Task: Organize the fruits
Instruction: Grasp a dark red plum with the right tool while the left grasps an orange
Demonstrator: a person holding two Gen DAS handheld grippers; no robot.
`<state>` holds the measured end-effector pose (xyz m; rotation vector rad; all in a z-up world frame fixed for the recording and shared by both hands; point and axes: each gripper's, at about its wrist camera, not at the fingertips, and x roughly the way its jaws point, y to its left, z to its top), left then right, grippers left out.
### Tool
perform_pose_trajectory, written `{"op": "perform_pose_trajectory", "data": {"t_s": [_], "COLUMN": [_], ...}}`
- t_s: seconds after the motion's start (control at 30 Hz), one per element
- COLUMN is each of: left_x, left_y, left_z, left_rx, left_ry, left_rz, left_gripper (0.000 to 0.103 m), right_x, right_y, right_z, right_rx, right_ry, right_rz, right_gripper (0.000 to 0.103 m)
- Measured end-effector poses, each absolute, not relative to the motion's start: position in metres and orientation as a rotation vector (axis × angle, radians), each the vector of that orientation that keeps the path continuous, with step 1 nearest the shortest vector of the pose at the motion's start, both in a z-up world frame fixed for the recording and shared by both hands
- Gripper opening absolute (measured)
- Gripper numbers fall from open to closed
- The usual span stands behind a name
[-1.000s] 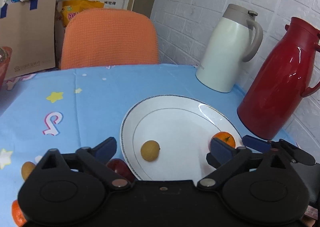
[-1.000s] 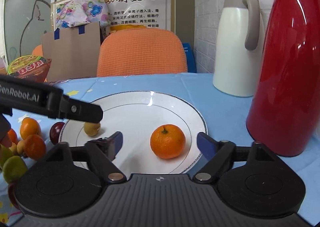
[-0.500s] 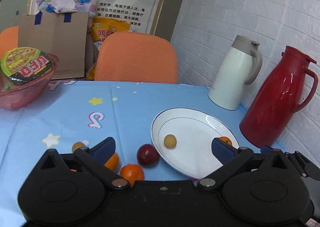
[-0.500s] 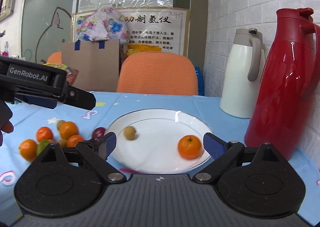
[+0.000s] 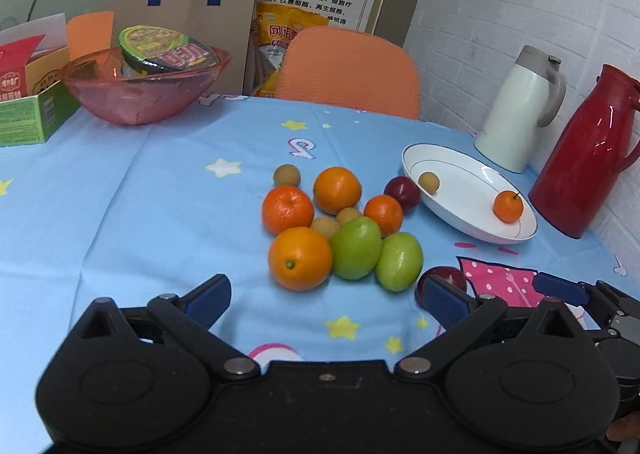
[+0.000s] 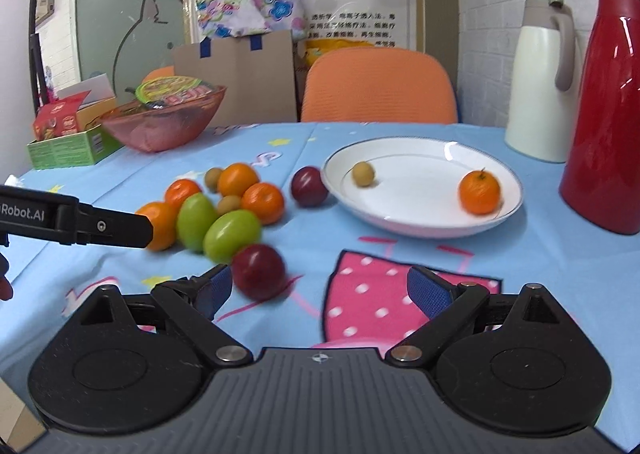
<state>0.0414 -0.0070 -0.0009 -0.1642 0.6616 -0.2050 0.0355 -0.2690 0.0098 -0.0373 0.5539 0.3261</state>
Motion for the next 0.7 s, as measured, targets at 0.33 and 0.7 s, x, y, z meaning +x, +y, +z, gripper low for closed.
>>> {"op": "perform_pose_trajectory", "data": {"t_s": [0.33,0.7], "left_x": [0.018,0.028], "left_y": [0.018,0.020], "left_z": [-0.001,-0.005], "left_rx": [-0.217,-0.207], "left_ry": [0.615,0.621], "left_rz": [-0.268,-0.336], "left_gripper": [0.103,0.096], "right_x": [0.029,0.046], "right_y": [-0.244,-0.228], "right_z": [-0.001,-0.004], "right_rx": [-0.041,-0.095], "right_ry": [0.604,0.618], "right_rz": [0.368,0.341], "right_gripper": [0.103,0.088]}}
